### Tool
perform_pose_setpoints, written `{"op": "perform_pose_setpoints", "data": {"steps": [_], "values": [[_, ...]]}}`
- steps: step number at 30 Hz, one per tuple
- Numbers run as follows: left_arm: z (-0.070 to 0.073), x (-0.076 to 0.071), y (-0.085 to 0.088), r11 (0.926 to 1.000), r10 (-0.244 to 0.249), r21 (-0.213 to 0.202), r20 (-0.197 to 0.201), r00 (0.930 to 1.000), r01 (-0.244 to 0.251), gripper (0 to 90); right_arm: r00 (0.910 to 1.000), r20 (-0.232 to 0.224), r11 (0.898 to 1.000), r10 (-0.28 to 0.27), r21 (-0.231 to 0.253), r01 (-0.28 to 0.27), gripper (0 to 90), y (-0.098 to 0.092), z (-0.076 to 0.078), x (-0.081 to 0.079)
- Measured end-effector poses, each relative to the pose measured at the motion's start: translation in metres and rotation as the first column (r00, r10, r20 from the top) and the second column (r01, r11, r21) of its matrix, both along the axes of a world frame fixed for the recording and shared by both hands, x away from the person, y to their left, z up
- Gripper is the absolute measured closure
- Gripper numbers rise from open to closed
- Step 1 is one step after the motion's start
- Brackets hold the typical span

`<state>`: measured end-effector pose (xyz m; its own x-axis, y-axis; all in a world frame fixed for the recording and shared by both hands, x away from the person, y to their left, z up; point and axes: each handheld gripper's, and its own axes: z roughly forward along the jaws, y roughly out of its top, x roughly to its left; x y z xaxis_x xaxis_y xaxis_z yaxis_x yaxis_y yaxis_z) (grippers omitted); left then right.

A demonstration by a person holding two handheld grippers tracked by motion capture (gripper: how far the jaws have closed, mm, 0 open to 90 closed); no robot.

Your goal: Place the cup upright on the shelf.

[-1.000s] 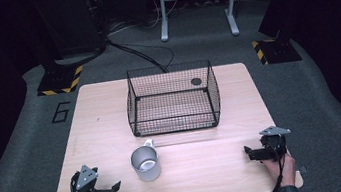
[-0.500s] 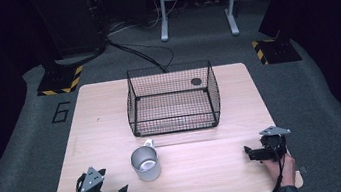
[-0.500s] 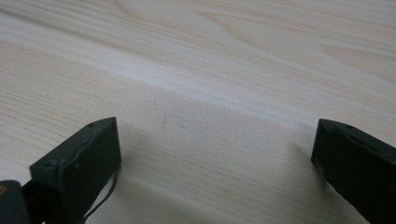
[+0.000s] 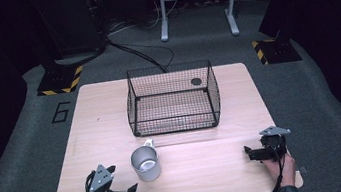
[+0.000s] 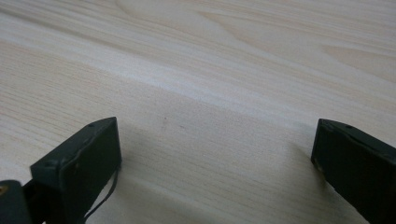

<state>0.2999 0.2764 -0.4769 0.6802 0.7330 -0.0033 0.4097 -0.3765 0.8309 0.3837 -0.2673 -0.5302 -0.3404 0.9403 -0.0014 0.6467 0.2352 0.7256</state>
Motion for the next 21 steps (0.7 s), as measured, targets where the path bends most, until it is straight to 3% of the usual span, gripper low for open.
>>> {"op": "perform_pose_setpoints", "data": {"steps": [6, 10, 21], "values": [[0.004, 0.008, -0.013, 0.9997, -0.024, 0.008, 0.002, 0.9997, 0.024, 0.0, 1.0000, 0.000, 1.000, 0.001, 0.000, -0.001, 1.2, 0.000, 0.000, 0.000], [0.006, 0.014, -0.019, 0.9999, -0.012, -0.007, 0.017, 0.9998, 0.012, 0.0, 1.0000, 0.000, 1.000, 0.001, 0.000, -0.001, 1.2, 0.000, 0.000, 0.000], [0.007, 0.028, -0.036, 0.9991, -0.040, -0.016, 0.008, 0.9992, 0.040, 0.0, 1.0000, 0.000, 1.000, 0.002, 0.000, -0.002, 1.2, 0.000, 0.000, 0.000]]}}
